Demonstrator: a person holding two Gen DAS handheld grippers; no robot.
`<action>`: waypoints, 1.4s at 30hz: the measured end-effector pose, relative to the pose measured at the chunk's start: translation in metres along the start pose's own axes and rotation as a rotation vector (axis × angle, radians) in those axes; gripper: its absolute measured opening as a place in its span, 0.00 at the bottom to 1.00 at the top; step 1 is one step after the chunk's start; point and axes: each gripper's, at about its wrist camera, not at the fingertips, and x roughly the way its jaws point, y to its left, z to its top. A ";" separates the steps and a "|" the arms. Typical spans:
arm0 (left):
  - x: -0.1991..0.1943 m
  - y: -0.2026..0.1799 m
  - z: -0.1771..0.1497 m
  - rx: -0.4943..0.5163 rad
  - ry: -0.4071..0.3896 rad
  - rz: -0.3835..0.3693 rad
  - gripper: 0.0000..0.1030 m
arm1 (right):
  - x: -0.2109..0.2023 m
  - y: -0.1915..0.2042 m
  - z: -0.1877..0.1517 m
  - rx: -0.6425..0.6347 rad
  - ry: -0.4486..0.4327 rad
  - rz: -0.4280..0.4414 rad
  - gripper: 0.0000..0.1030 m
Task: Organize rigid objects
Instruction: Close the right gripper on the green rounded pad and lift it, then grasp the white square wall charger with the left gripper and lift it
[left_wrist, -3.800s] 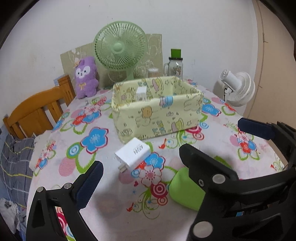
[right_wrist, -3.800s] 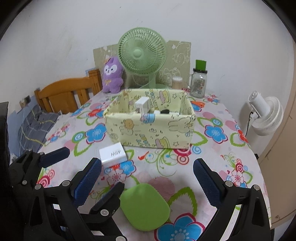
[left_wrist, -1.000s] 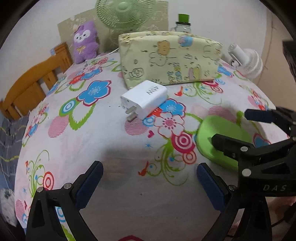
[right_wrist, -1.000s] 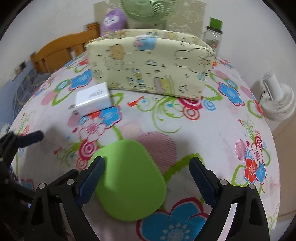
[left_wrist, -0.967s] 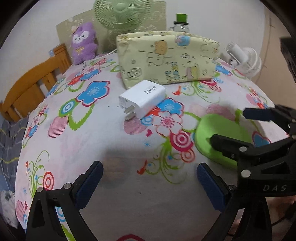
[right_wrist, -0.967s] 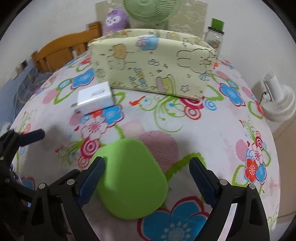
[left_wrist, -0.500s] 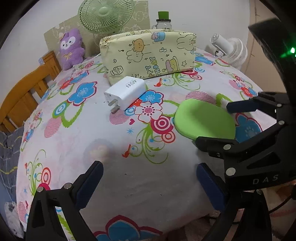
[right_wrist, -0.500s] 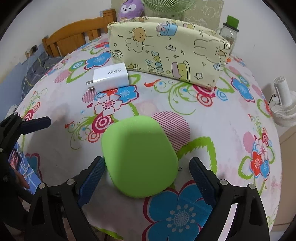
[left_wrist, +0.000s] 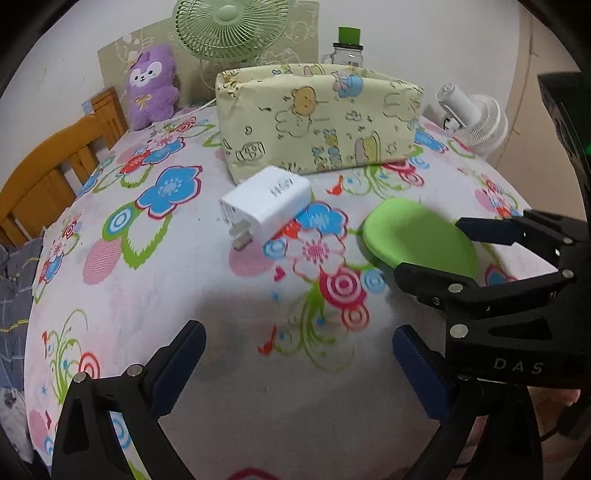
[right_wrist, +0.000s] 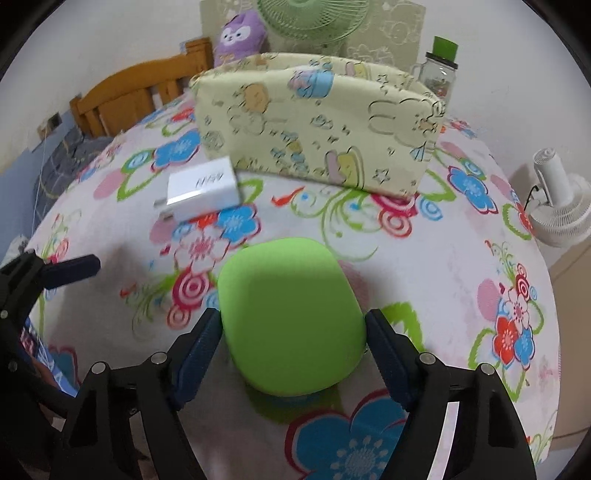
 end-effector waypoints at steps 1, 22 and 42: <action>0.003 0.001 0.004 -0.001 0.001 0.000 0.99 | 0.001 -0.001 0.002 0.005 -0.001 -0.005 0.77; 0.052 0.023 0.066 -0.043 0.002 0.082 0.99 | 0.020 -0.029 0.051 0.094 -0.021 -0.039 0.77; 0.059 0.009 0.073 -0.040 -0.044 0.024 0.71 | 0.021 -0.041 0.053 0.155 -0.026 -0.035 0.78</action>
